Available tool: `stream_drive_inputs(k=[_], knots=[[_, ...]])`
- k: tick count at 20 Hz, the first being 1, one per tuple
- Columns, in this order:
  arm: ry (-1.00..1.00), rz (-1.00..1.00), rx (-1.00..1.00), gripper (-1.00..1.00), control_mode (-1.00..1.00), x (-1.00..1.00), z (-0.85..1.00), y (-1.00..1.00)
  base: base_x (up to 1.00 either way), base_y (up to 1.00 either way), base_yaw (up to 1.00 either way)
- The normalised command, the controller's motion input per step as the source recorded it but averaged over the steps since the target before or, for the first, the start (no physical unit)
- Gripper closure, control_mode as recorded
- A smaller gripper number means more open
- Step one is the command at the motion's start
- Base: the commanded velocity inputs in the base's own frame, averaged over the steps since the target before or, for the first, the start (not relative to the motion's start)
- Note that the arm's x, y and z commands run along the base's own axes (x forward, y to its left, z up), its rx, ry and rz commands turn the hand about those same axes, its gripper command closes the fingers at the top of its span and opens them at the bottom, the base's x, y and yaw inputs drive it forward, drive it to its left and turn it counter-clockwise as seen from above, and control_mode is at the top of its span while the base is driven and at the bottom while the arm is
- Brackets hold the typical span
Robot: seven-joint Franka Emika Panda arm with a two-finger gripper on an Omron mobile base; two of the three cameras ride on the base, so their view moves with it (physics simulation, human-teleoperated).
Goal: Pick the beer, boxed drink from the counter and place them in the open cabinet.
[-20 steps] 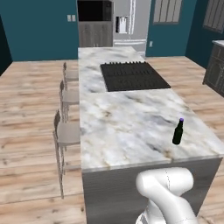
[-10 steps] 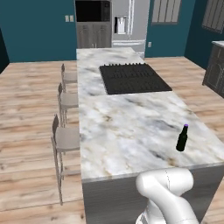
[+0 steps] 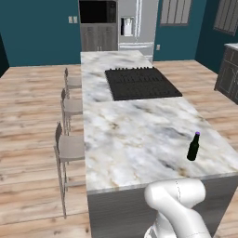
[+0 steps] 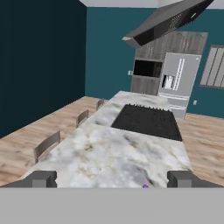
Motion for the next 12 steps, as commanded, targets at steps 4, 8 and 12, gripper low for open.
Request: stream_drive_inputs(k=[4, 8, 12], knots=[[0.0, 0.0, 0.0, -1.0, 1.0, 0.0, 0.0, 0.0, 0.0, 0.0, 0.0], [0.0, 0.0, 0.0, -1.0, 1.0, 0.0, 0.0, 0.0, 0.0, 0.0, 0.0], [0.0, 0.02, 0.0, -1.0, -1.0, 0.0, 0.0, -0.01, 0.0, 0.0, 0.0]])
